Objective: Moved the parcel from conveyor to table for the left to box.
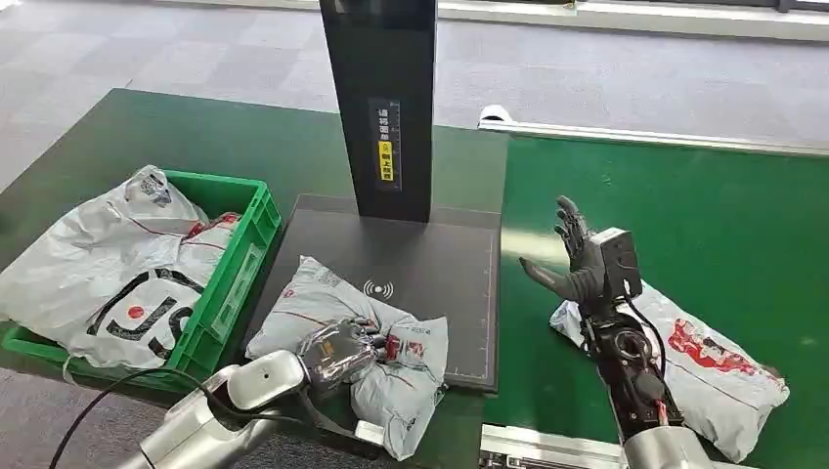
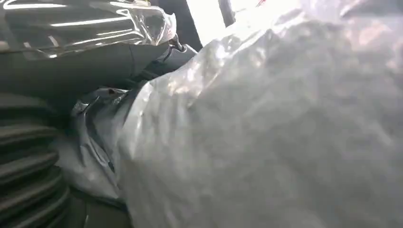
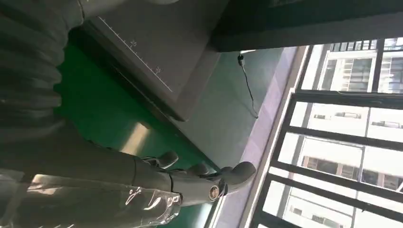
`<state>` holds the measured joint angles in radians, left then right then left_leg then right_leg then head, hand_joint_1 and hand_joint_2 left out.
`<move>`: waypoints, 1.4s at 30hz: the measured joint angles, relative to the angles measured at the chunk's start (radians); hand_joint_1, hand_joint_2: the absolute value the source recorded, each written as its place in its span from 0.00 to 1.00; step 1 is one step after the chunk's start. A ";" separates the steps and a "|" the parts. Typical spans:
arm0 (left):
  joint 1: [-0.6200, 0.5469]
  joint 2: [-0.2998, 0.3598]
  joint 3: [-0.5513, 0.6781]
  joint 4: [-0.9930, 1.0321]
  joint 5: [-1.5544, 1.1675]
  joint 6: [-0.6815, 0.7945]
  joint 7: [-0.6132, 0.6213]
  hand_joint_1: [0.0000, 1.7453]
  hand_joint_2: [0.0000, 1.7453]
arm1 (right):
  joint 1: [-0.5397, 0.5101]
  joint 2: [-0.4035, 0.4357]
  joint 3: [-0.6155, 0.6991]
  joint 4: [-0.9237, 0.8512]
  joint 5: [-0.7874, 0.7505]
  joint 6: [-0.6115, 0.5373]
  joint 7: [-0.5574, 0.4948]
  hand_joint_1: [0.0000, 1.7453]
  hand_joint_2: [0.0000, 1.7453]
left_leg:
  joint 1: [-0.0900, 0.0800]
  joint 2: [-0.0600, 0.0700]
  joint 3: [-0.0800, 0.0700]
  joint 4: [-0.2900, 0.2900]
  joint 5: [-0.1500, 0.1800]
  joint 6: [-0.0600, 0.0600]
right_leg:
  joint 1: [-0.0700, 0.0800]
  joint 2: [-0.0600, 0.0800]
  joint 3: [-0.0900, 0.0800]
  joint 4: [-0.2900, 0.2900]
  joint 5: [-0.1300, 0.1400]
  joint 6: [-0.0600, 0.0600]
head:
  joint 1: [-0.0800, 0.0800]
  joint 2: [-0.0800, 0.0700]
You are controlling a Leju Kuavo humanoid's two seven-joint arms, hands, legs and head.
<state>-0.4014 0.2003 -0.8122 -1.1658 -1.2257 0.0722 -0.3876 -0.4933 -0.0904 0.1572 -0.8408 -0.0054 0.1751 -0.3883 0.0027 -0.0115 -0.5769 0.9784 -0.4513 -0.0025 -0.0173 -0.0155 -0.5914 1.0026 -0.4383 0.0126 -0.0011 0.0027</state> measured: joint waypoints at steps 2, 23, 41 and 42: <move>0.004 -0.002 0.009 -0.003 -0.002 0.053 -0.022 1.00 1.00 | 0.001 -0.003 0.000 0.000 -0.006 0.000 -0.002 0.00 1.00 | 0.000 0.000 -0.001 0.000 0.000 0.000 | 0.000 0.000 -0.001 0.000 0.000 0.000 | 0.000 0.000; 0.098 -0.264 0.458 -0.419 -0.097 0.619 -0.302 1.00 1.00 | 0.100 -0.031 0.016 -0.049 -0.060 -0.037 -0.013 0.00 1.00 | 0.000 0.005 -0.007 0.000 -0.005 -0.001 | 0.000 0.006 -0.009 0.000 -0.001 0.000 | 0.000 0.000; 0.084 -0.308 0.703 -0.700 -0.304 0.619 -0.199 1.00 1.00 | 0.168 -0.048 0.027 -0.101 -0.080 -0.074 -0.015 0.00 1.00 | 0.001 0.007 -0.007 0.000 -0.005 -0.002 | 0.001 0.009 -0.010 0.000 -0.001 0.000 | -0.001 0.000; 0.078 -0.298 0.728 -0.702 -0.305 0.619 -0.194 1.00 1.00 | 0.176 -0.049 0.027 -0.106 -0.079 -0.078 -0.015 0.00 1.00 | 0.001 0.007 -0.007 0.000 -0.005 -0.002 | 0.001 0.009 -0.010 0.000 -0.001 0.000 | 0.000 0.000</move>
<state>-0.3234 -0.0980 -0.0837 -1.8673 -1.5305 0.6916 -0.5817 -0.3173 -0.1396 0.1843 -0.9472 -0.0847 0.0973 -0.4032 0.0035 -0.0041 -0.5840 0.9784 -0.4560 -0.0042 -0.0163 -0.0066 -0.6011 1.0027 -0.4388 0.0129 -0.0015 0.0026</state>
